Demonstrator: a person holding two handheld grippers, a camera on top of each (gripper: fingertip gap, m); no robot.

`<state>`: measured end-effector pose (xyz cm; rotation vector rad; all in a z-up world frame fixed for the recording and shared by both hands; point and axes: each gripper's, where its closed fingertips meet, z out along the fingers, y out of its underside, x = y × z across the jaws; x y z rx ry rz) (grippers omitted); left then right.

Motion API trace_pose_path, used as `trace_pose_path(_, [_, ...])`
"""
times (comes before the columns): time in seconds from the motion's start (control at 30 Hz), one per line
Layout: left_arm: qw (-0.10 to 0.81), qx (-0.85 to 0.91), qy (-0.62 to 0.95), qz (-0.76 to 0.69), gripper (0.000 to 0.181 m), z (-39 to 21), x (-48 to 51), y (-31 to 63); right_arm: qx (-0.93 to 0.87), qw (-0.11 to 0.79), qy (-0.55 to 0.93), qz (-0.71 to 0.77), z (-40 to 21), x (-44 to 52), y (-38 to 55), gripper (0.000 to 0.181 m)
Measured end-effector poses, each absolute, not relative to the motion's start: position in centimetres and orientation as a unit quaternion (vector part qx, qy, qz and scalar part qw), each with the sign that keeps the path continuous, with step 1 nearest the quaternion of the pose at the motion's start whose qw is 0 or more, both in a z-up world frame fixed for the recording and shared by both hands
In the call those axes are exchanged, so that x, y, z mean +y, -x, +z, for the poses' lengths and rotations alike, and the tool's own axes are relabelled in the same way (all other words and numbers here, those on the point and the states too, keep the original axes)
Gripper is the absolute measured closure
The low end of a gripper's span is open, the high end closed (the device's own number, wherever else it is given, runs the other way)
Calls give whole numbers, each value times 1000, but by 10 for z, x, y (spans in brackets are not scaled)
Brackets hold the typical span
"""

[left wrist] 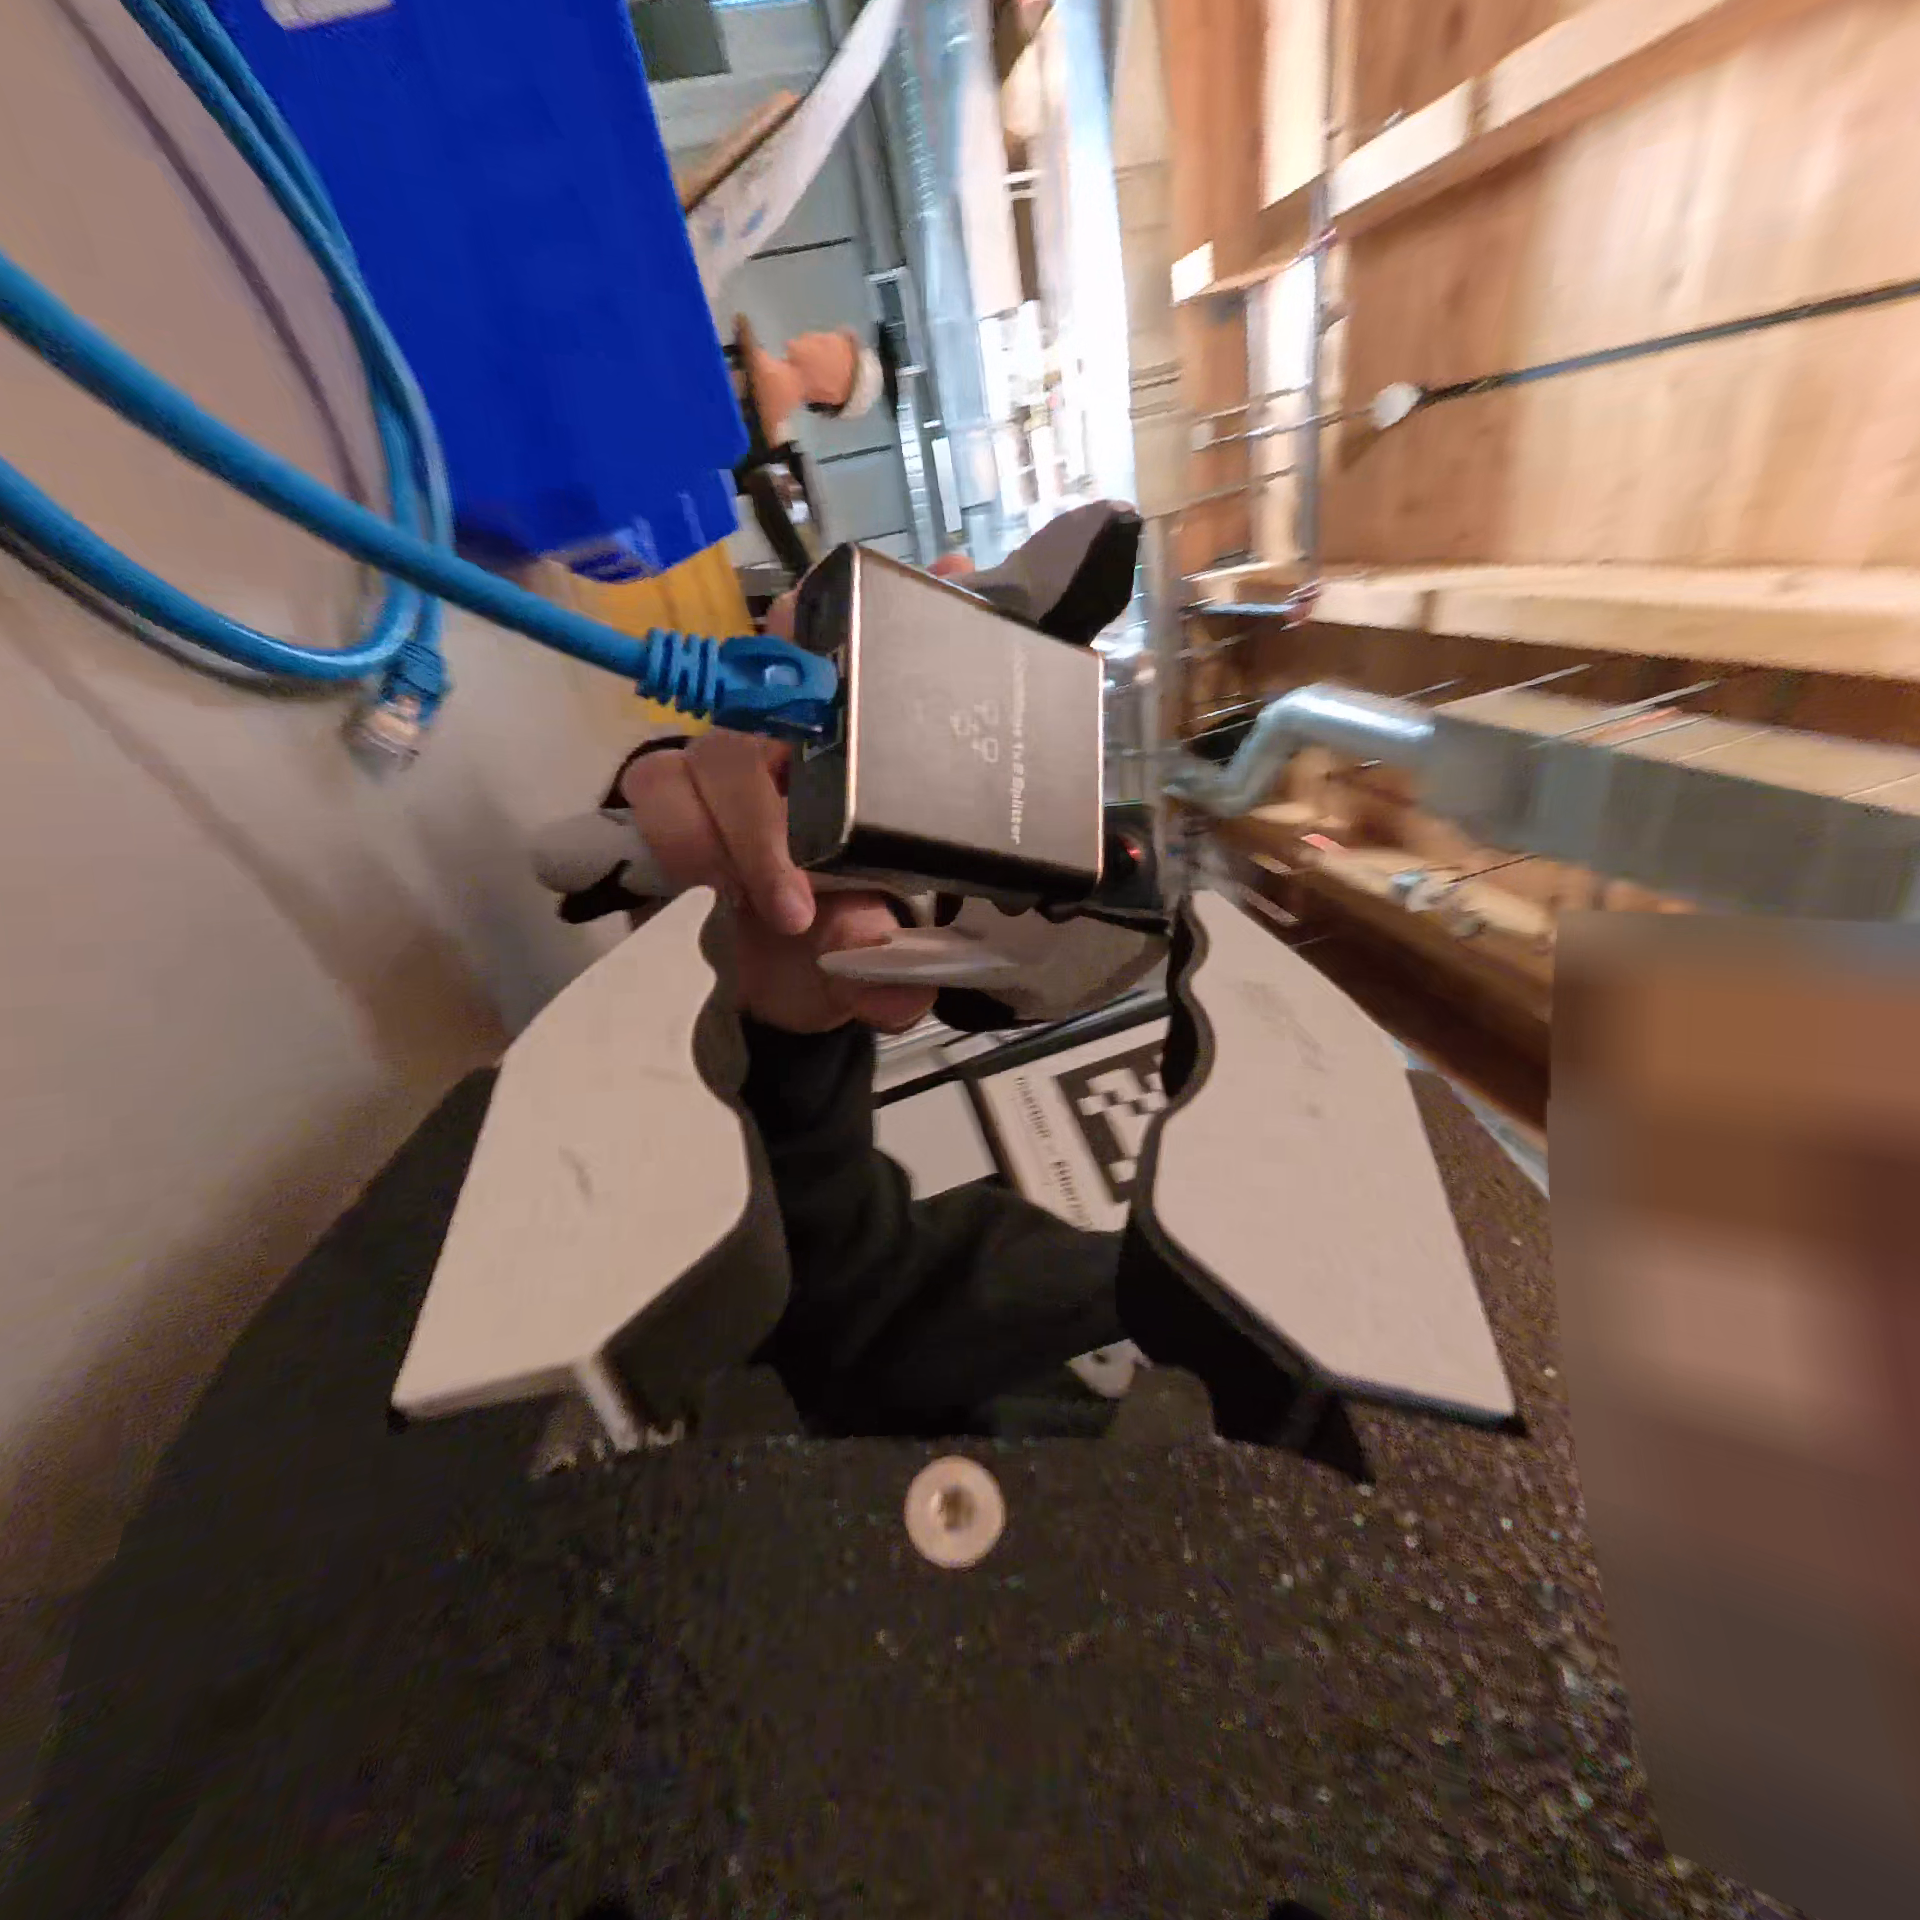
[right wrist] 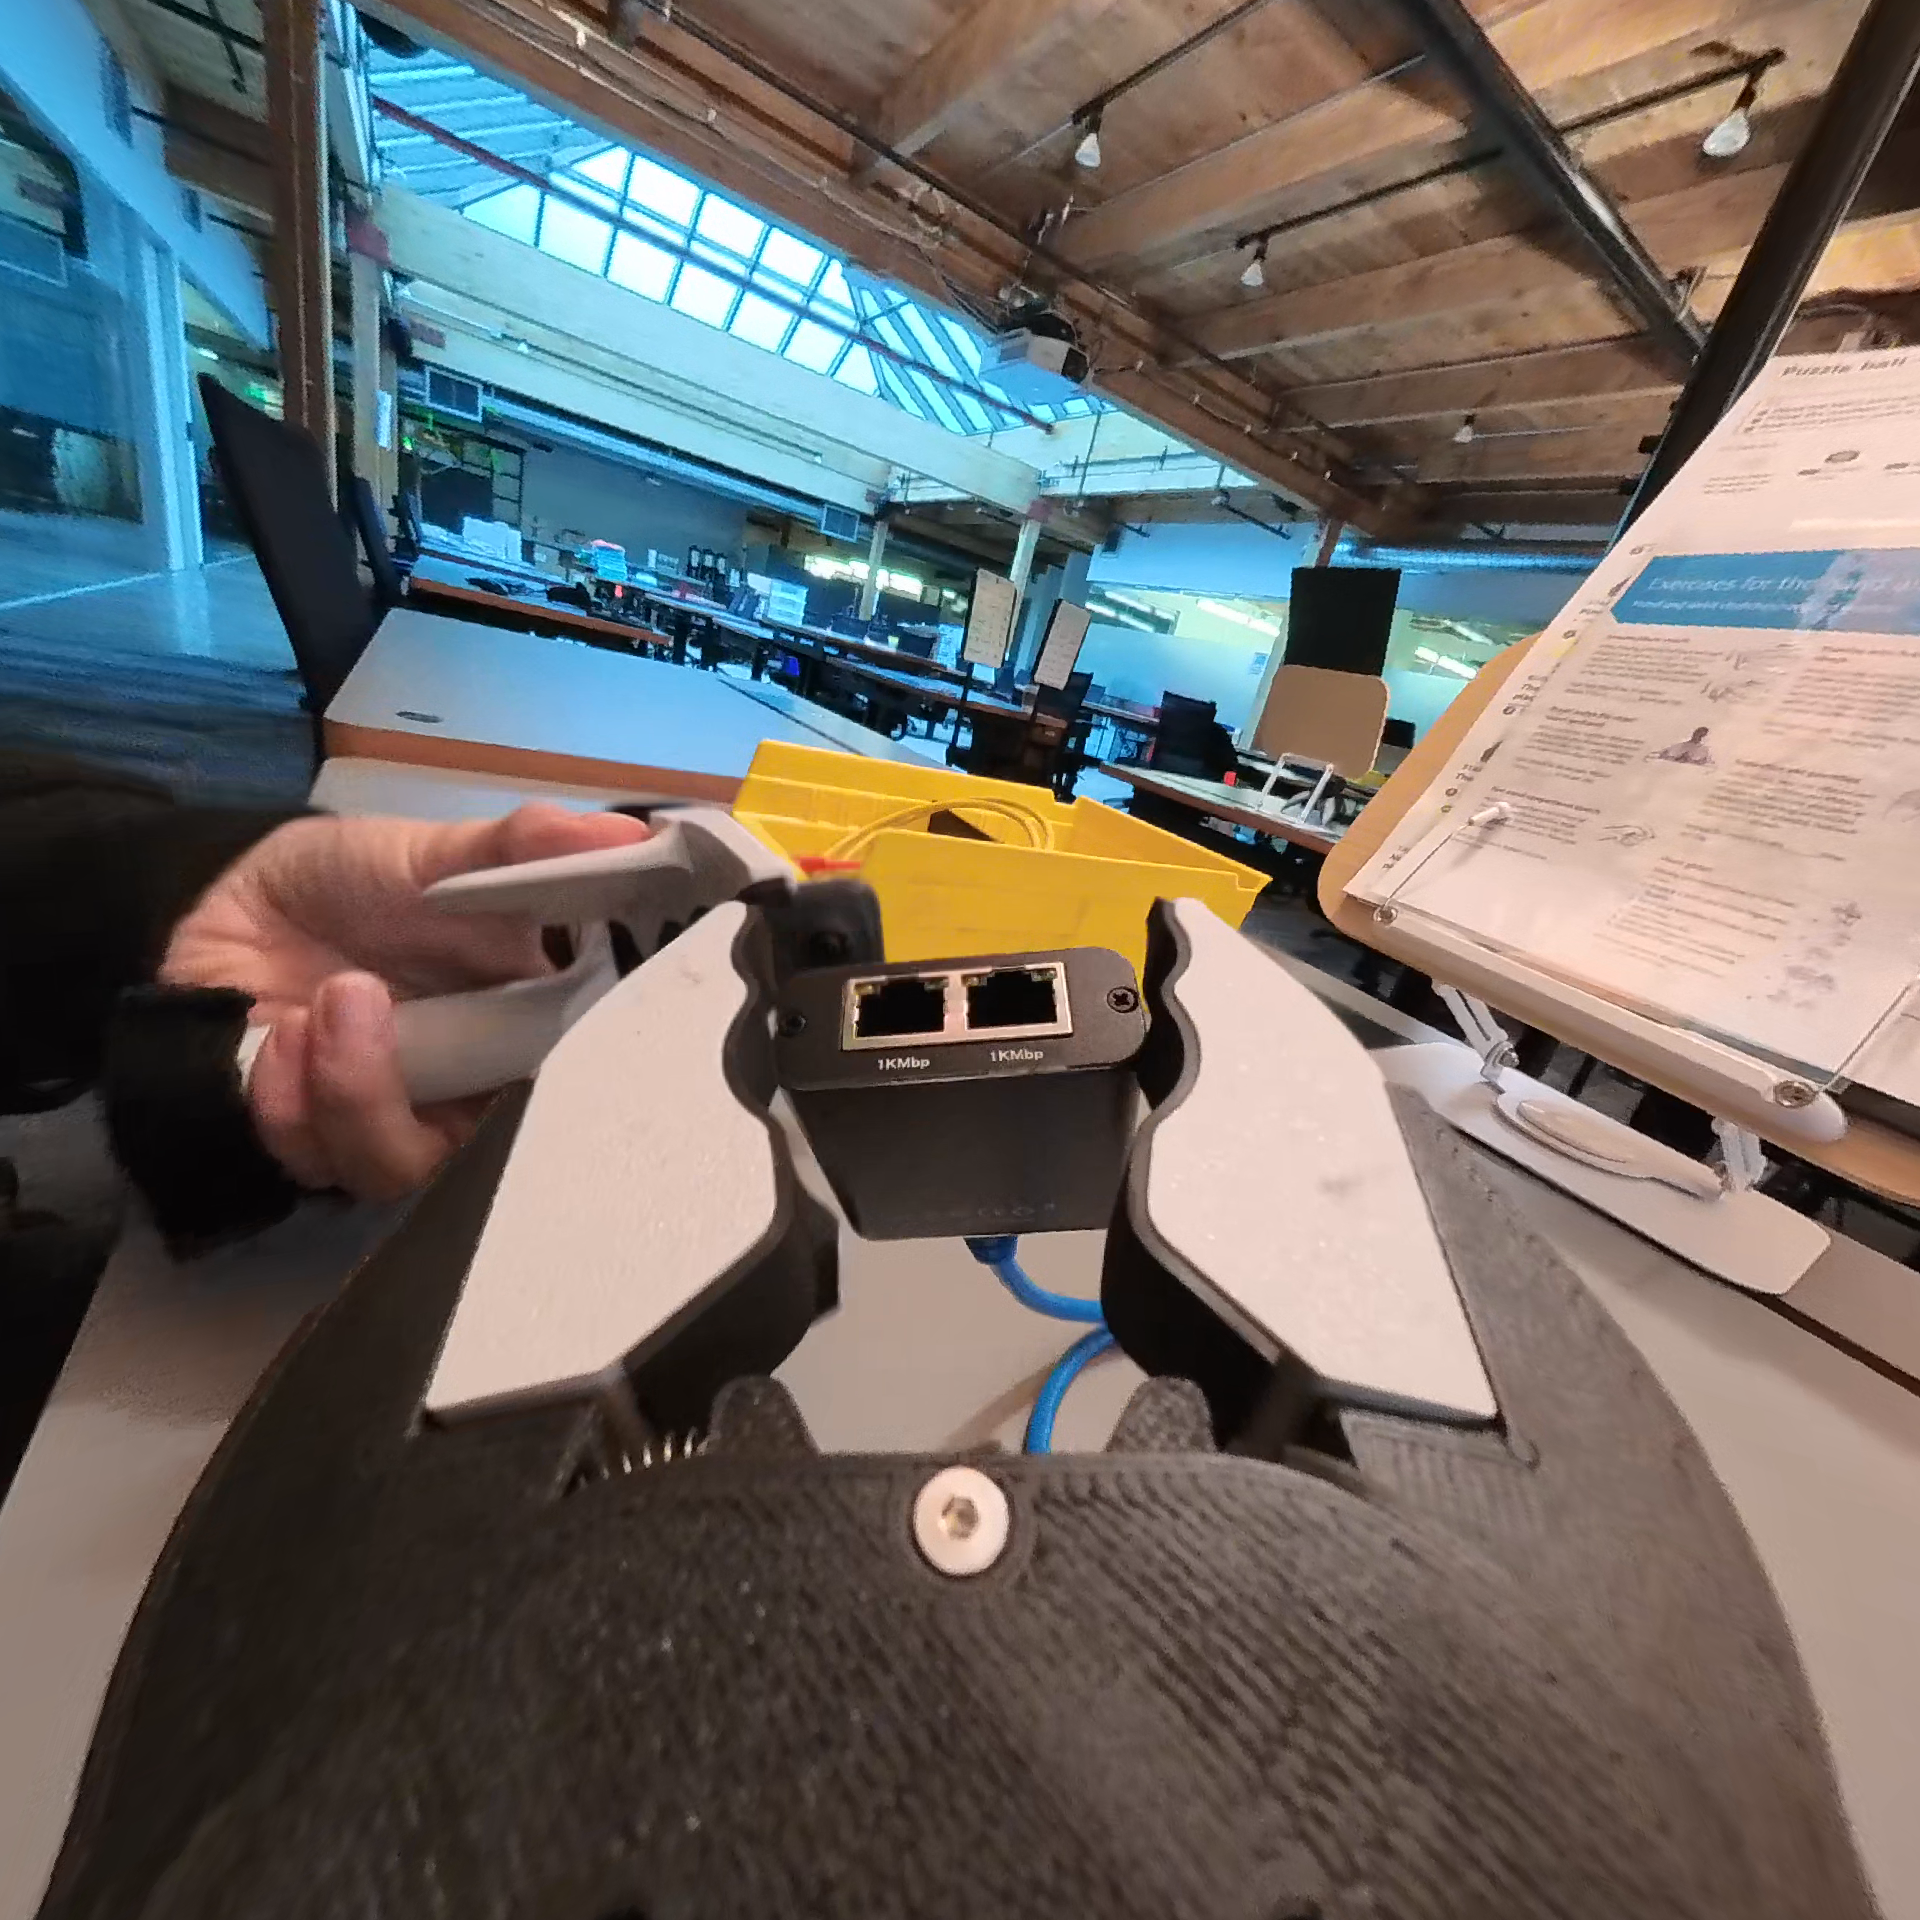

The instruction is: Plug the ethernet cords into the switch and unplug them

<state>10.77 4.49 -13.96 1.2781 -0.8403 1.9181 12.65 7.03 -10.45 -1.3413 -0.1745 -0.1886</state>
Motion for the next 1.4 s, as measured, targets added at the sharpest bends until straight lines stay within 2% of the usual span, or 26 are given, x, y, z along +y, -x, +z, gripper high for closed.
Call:
trace_pose_path(0.1, [412,-249,-448,753,108,-131,36,-107,-88,783,609,-93,-98,68,-125,112])
trace_pose_path(0.17, [421,-193,-438,770,108,-126,36,-113,-96,794,595,-76,-93,65,-119,112])
trace_pose_path(0.3, [389,-135,-431,803,119,-116,44,-119,-117,797,589,-66,-90,67,-108,112])
trace_pose_path(0.33, [372,-141,-438,806,130,-117,46,-119,-124,796,588,-77,-89,67,-106,112])
trace_pose_path(0.37, [345,-163,-440,813,148,-118,47,-118,-132,795,588,-77,-87,68,-103,112])
trace_pose_path(0.5, [237,-246,-439,831,154,-107,60,-115,-159,768,609,-116,-92,70,-103,113])
trace_pose_path(0.57, [202,-317,-451,810,155,-106,62,-112,-183,753,623,-109,-96,69,-100,116])
trace_pose_path(0.67, [133,-472,-462,739,155,-117,70,-106,-222,726,644,-93,-97,61,-93,103])
trace_pose_path(0.8, [130,-604,-427,660,155,-115,75,-83,-264,683,677,-67,-103,55,-81,87])
trace_pose_path(0.83, [133,-613,-422,654,155,-114,75,-80,-282,668,686,-62,-110,56,-75,89])
trace_pose_path(1.03, [183,-635,-393,640,157,-117,66,-66,-327,638,692,-82,-132,70,-60,112])
trace_pose_path(1.13, [186,-609,-397,661,157,-112,71,-71,-313,659,678,-88,-127,75,-59,113])
trace_pose_path(1.23, [117,-565,-413,705,157,-101,85,-90,-262,664,686,-139,-123,89,-73,113])
trace_pose_path(1.33, [4,-526,-439,728,137,-95,103,-110,-163,678,685,-210,-110,96,-105,113])
trace_pose_path(1.4, [-36,-501,-458,733,136,-96,108,-118,-90,694,670,-249,-100,92,-125,113])
